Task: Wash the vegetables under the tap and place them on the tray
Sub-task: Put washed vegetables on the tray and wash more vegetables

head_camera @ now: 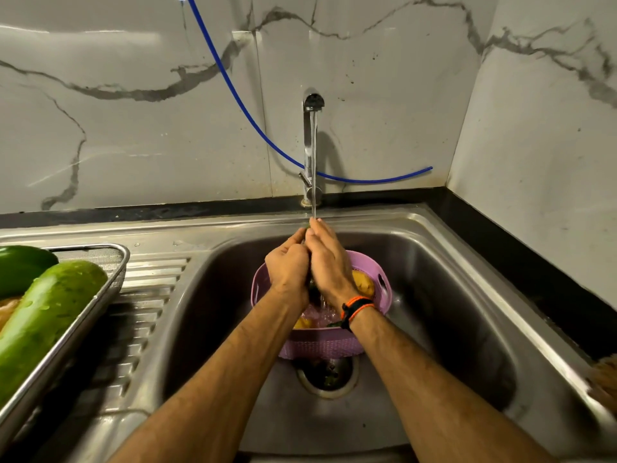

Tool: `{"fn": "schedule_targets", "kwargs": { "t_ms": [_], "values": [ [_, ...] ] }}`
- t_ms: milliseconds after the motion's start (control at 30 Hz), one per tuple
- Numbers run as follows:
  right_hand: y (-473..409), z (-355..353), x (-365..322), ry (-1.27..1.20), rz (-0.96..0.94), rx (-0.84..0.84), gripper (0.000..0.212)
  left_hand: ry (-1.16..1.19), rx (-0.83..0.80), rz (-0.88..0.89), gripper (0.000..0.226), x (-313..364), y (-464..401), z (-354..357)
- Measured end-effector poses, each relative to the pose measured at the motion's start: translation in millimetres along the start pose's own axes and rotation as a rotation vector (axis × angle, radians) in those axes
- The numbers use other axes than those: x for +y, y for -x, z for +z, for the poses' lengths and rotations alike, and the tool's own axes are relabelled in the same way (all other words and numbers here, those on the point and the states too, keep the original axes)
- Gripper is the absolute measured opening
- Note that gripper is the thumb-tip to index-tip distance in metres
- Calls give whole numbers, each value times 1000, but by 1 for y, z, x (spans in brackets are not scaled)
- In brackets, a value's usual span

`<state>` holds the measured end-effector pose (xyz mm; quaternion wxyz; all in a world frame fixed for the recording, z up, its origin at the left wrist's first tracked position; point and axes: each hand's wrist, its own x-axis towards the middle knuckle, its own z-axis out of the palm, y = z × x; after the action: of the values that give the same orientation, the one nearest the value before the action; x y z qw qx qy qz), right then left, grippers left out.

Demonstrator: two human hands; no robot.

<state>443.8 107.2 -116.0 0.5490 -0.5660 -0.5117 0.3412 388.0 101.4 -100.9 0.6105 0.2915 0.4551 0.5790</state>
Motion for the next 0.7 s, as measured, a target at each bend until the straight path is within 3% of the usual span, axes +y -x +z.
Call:
{"fn": "schedule_targets", "kwargs": {
  "t_ms": [167, 333, 467, 600, 700],
  "values": [
    [-7, -4, -5, -11, 12, 44, 43, 7, -73, -28, 24, 0, 6, 0],
    [1, 3, -3, 26, -7, -25, 47, 20, 32, 1, 26, 3, -2, -3],
    [-6, -2, -3, -30, 24, 44, 46, 4, -67, -7, 26, -3, 5, -1],
    [3, 4, 0, -43, 15, 26, 46, -1, 21, 16, 25, -1, -6, -2],
    [-6, 1, -1, -65, 66, 48, 44, -6, -55, -14, 22, -5, 1, -4]
  ]
}}
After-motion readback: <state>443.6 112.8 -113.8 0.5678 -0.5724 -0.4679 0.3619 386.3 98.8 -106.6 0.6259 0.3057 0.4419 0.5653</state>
